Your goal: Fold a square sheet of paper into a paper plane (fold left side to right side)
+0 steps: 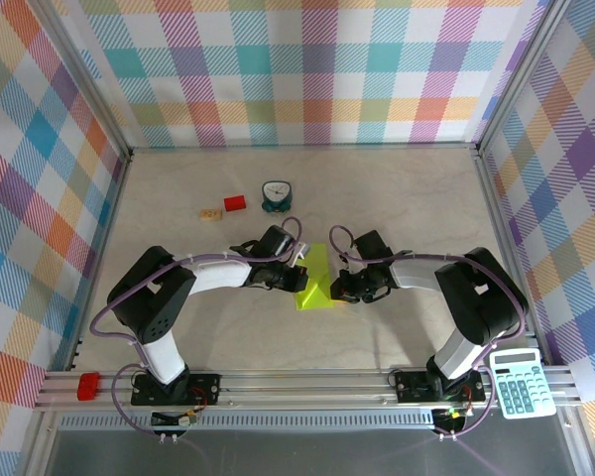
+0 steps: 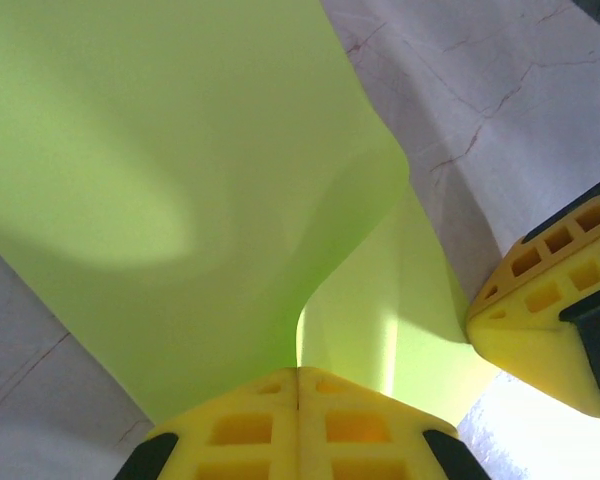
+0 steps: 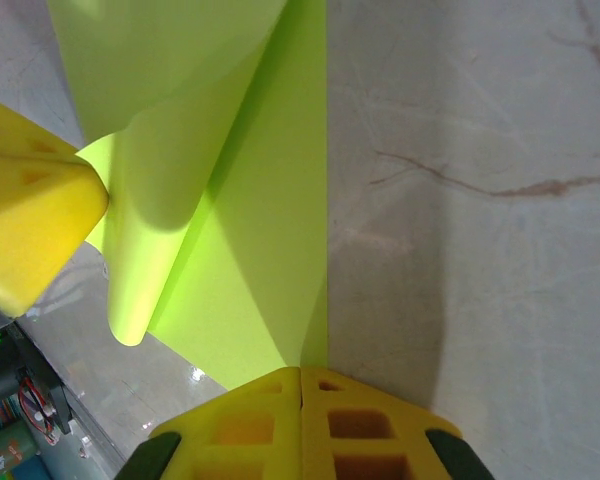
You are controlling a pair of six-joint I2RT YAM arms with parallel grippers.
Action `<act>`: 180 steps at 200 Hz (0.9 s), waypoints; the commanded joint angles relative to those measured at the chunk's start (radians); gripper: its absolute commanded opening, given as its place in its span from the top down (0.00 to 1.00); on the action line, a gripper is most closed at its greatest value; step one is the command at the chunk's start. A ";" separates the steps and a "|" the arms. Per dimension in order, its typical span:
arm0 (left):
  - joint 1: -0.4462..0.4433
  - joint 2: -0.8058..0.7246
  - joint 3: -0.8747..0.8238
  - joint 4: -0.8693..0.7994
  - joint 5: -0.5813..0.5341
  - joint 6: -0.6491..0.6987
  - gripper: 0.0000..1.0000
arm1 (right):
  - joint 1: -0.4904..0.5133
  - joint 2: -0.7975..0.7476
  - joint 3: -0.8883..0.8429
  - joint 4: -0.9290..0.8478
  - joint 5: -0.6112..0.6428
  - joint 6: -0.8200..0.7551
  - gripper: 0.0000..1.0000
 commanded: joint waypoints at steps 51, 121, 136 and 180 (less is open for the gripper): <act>0.015 0.011 0.038 -0.040 -0.046 0.039 1.00 | 0.016 0.056 -0.009 -0.090 0.076 -0.014 1.00; 0.017 0.014 0.038 -0.033 -0.053 0.044 1.00 | 0.018 0.056 -0.008 -0.092 0.078 -0.015 1.00; 0.018 0.013 0.036 -0.026 -0.055 0.042 1.00 | 0.018 0.056 -0.008 -0.091 0.081 -0.016 1.00; 0.020 0.009 0.033 -0.010 -0.070 0.036 1.00 | 0.019 0.061 -0.006 -0.093 0.082 -0.017 1.00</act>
